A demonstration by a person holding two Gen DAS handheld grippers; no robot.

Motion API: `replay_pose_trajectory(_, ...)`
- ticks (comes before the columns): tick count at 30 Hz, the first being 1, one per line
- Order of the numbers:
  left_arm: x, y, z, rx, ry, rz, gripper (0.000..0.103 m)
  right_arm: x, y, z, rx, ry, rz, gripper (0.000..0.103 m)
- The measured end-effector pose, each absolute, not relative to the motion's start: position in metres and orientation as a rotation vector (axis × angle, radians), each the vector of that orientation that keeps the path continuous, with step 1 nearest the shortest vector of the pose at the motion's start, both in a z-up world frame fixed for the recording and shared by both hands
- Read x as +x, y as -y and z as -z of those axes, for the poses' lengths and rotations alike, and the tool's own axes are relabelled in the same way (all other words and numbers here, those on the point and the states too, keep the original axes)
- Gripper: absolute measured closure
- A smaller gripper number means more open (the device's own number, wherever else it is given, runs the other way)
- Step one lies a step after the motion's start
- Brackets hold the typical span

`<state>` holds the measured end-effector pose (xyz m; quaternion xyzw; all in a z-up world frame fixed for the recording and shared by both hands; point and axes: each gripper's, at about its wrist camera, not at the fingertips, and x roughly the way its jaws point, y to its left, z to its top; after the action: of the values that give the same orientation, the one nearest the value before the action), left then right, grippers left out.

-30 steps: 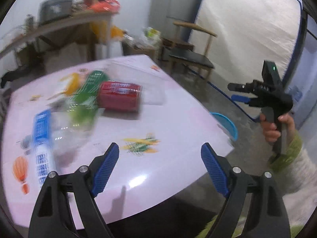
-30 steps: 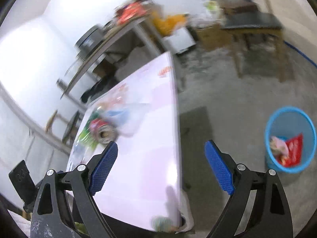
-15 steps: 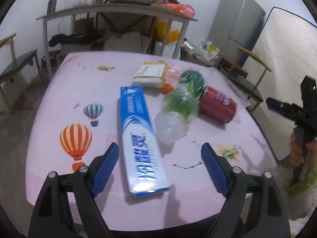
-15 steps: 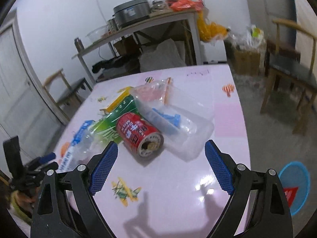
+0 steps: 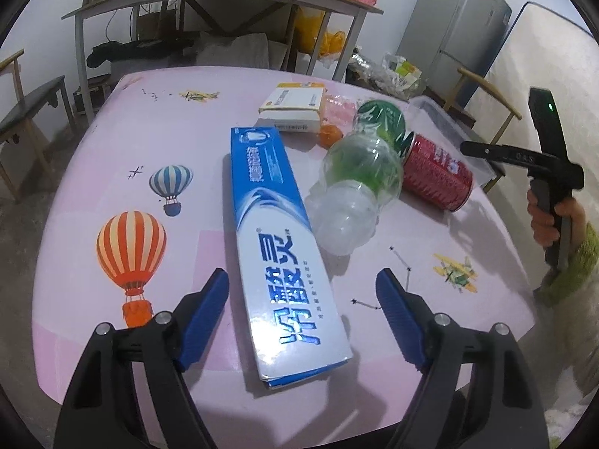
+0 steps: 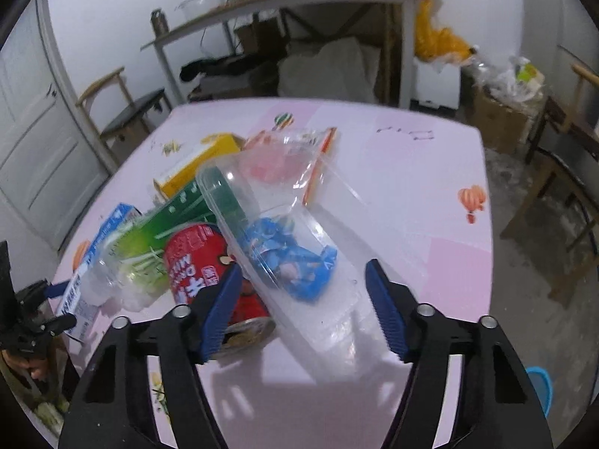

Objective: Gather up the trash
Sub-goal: 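Close the right tool on the rim of the clear plastic container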

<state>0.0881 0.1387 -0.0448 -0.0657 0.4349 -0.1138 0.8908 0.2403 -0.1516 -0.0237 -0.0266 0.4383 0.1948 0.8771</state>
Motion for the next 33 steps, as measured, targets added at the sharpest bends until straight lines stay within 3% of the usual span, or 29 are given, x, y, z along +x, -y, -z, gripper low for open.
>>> replay_pose_trajectory(4,0.088,-0.136,0.049,-0.119,-0.923,0.237,0.024,0.245,0.152,0.034,-0.024,-0.969,-0.419,0.076)
replay_pose_trajectory(5,0.088,-0.136,0.050,-0.120,-0.926,0.238,0.025,0.243,0.154,0.036,-0.010,-0.974,-0.413,0.088)
replay_pose_trajectory(7,0.087,-0.136,0.050,-0.122,-0.927,0.238,0.025,0.236,0.158,0.037,0.010,-0.978,-0.376,0.098)
replay_pose_trajectory(17,0.083,-0.136,0.052,-0.143,-0.935,0.225,0.030,0.172,0.184,0.020,0.102,-1.006,-0.126,0.100)
replay_pose_trajectory(22,0.082,-0.133,0.054,-0.152,-0.952,0.223,0.030,0.133,0.180,0.029,0.185,-1.047,-0.124,0.092)
replay_pose_trajectory(24,0.081,-0.133,0.053,-0.150,-0.951,0.220,0.030,0.120,0.175,0.028,0.213,-1.047,-0.159,0.074)
replay_pose_trajectory(26,0.080,-0.132,0.050,-0.143,-0.945,0.216,0.030,0.109,0.175,0.023,0.256,-1.028,-0.204,0.048)
replay_pose_trajectory(33,0.076,-0.140,0.044,-0.203,-0.932,0.231,0.030,0.092,0.208,-0.007,0.324,-0.871,-0.166,0.042)
